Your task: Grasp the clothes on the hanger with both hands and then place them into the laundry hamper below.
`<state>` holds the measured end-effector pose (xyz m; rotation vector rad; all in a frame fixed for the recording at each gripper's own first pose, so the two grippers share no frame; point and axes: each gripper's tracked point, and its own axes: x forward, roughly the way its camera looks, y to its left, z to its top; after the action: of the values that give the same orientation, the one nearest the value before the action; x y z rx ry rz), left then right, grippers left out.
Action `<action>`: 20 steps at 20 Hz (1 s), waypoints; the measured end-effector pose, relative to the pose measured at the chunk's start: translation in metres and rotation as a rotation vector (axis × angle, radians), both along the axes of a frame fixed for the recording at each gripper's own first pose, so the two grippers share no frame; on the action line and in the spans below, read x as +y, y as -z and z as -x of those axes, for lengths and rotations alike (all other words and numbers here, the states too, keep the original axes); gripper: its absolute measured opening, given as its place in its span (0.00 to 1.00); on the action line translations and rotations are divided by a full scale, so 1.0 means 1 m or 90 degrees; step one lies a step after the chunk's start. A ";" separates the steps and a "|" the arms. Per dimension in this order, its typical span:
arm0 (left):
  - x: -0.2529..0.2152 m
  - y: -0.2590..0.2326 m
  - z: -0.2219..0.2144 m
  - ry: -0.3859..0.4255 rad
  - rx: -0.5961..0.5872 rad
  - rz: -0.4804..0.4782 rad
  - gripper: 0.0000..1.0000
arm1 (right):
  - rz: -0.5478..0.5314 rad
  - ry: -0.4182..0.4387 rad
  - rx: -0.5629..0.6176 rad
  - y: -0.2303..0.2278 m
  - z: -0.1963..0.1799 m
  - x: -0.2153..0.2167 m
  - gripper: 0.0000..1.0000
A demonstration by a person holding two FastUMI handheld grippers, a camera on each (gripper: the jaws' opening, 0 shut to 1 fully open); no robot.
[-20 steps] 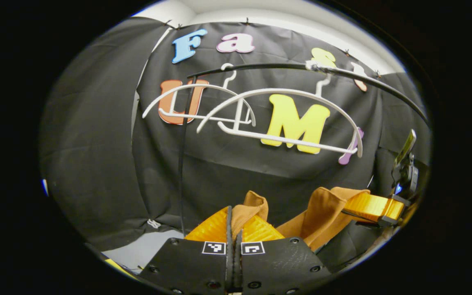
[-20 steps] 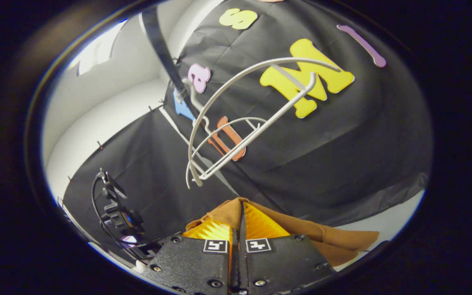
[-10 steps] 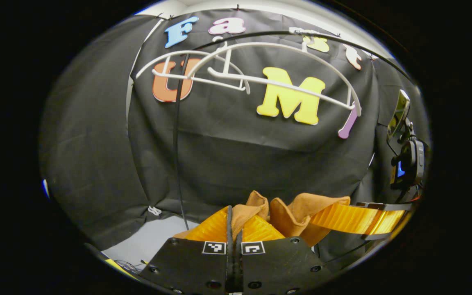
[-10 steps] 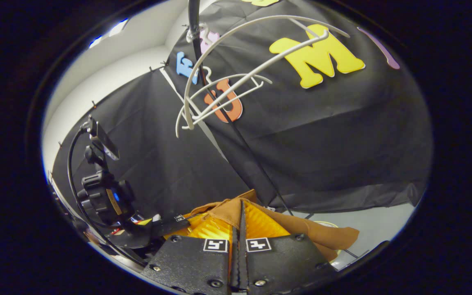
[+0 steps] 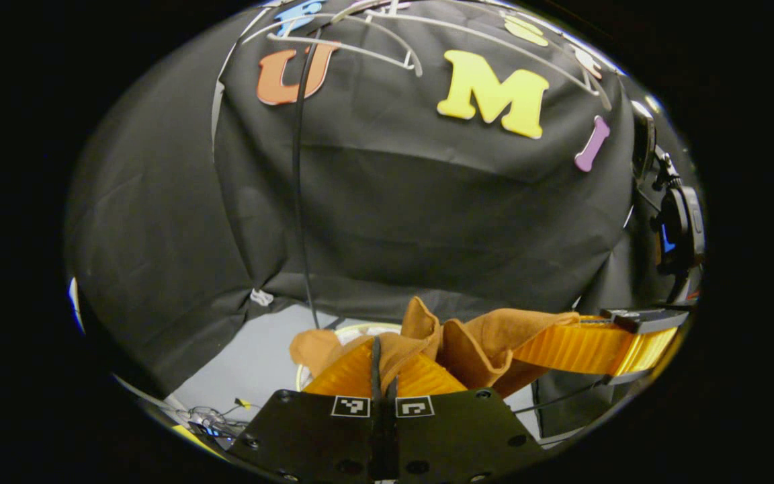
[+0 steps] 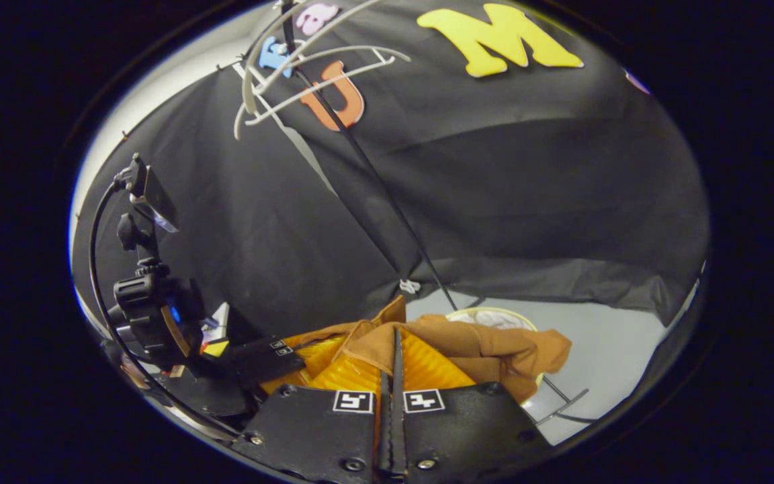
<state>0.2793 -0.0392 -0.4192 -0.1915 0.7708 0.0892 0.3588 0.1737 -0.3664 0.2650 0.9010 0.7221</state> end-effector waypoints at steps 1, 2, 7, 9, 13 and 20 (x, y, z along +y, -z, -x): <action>0.000 0.014 0.010 -0.005 0.020 0.002 0.05 | 0.021 -0.002 0.009 0.013 0.003 -0.002 0.04; 0.001 0.028 0.016 -0.010 0.042 0.001 0.05 | 0.043 0.000 0.014 0.028 0.006 -0.005 0.04; -0.010 0.086 0.047 -0.014 0.141 0.015 0.00 | 0.163 -0.008 0.072 0.097 0.017 -0.012 0.04; -0.016 0.093 0.055 -0.004 0.170 0.012 0.00 | 0.194 -0.011 0.102 0.107 0.031 -0.013 0.04; -0.015 0.105 0.063 -0.012 0.197 0.004 0.00 | 0.209 0.001 0.133 0.107 0.027 -0.015 0.04; 0.003 0.099 0.054 -0.039 0.186 -0.006 0.05 | 0.227 0.026 0.112 0.099 0.020 -0.024 0.04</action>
<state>0.2258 -0.0363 -0.5180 -0.1953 1.0561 0.1809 0.3390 0.1500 -0.4658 0.0297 1.1695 0.4947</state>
